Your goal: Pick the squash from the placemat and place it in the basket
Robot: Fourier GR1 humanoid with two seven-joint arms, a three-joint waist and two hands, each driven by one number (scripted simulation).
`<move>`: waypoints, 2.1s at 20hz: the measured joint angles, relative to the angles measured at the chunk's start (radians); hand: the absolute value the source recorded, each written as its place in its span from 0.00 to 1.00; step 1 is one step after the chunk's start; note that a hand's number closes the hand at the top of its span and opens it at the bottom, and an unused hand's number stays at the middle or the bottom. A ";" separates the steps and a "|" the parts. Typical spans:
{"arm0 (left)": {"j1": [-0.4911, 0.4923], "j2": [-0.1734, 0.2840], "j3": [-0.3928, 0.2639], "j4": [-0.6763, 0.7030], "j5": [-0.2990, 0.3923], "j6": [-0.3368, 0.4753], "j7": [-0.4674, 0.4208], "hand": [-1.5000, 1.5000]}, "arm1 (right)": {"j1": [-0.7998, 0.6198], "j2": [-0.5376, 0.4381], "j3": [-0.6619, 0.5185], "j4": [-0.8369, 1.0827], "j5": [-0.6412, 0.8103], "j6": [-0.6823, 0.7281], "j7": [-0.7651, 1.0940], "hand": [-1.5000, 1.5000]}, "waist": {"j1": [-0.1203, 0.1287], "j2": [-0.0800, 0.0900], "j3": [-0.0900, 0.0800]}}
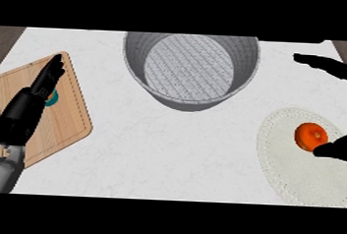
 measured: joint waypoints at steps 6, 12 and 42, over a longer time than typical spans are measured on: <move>-0.021 -0.022 -0.015 0.016 -0.014 -0.003 -0.010 0.50 | -0.119 -0.184 0.047 0.071 -0.028 0.334 0.023 0.00 | 0.021 0.007 0.002; -0.027 -0.017 0.011 0.025 -0.014 -0.033 -0.012 0.50 | -0.220 -0.167 0.095 0.182 0.034 0.530 0.025 0.00 | 0.024 0.006 0.005; 0.006 -0.098 0.117 0.002 -0.097 -0.118 -0.012 0.50 | -0.127 0.093 0.179 0.601 0.806 0.408 -0.471 0.00 | 0.009 0.003 0.007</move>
